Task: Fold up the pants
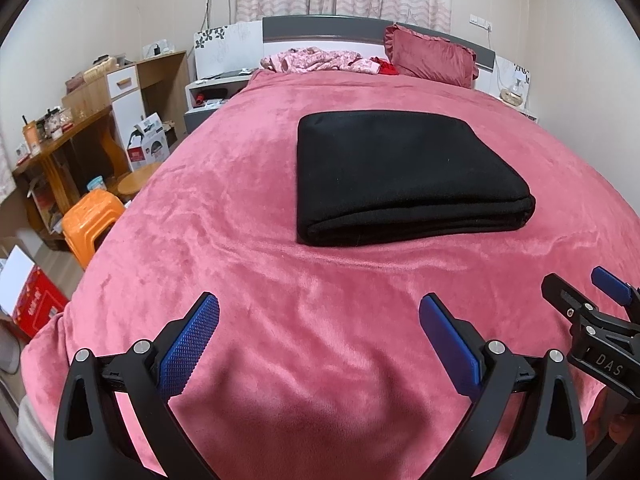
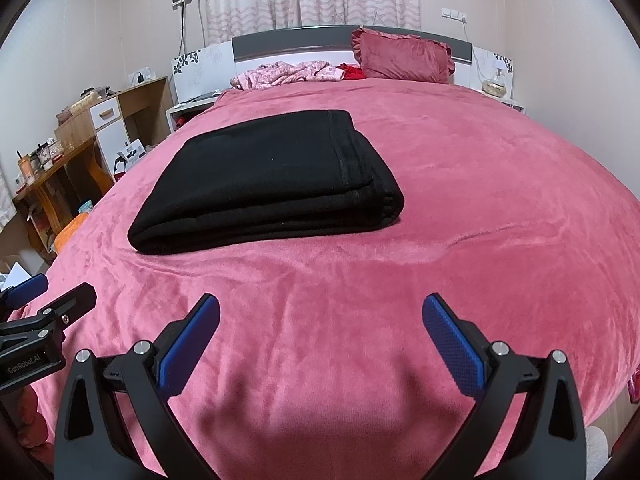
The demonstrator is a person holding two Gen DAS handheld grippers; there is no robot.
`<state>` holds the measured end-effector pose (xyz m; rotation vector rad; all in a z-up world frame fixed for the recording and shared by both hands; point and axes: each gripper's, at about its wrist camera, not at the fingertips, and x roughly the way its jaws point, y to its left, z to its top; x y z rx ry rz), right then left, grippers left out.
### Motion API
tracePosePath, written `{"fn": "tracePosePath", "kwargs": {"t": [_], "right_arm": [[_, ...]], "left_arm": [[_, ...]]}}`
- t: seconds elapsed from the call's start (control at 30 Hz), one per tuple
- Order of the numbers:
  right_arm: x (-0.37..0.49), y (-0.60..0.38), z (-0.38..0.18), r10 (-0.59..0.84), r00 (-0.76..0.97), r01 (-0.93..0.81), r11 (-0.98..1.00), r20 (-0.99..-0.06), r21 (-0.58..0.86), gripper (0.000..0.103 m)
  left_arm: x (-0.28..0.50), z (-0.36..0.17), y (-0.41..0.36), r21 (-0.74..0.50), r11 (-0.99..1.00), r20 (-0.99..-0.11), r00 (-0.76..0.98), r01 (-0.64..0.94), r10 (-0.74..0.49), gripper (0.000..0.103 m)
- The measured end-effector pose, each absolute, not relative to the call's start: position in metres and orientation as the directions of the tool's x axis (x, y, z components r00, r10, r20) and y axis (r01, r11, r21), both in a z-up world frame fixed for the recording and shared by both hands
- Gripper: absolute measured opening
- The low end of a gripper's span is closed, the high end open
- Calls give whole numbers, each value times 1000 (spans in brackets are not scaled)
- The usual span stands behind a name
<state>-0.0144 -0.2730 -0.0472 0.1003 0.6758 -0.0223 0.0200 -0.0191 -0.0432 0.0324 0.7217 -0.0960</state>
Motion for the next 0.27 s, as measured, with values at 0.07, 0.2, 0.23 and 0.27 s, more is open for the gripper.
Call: {"fn": "tracePosePath", "kwargs": {"t": [0.07, 0.2, 0.23, 0.27], "right_arm": [[-13, -275, -50, 11, 775, 56, 995, -632, 85, 101], [-9, -280, -56, 8, 763, 64, 994, -646, 87, 101], [-8, -281, -57, 6, 761, 67, 994, -649, 88, 101], [-6, -283, -59, 4, 757, 71, 994, -653, 88, 101]], "left_arm": [[22, -47, -21, -3, 995, -673, 736, 100, -76, 99], [27, -56, -24, 3, 994, -705, 705, 109, -76, 99], [28, -58, -25, 7, 994, -711, 700, 112, -74, 99], [29, -60, -26, 11, 993, -714, 696, 114, -72, 99]]}}
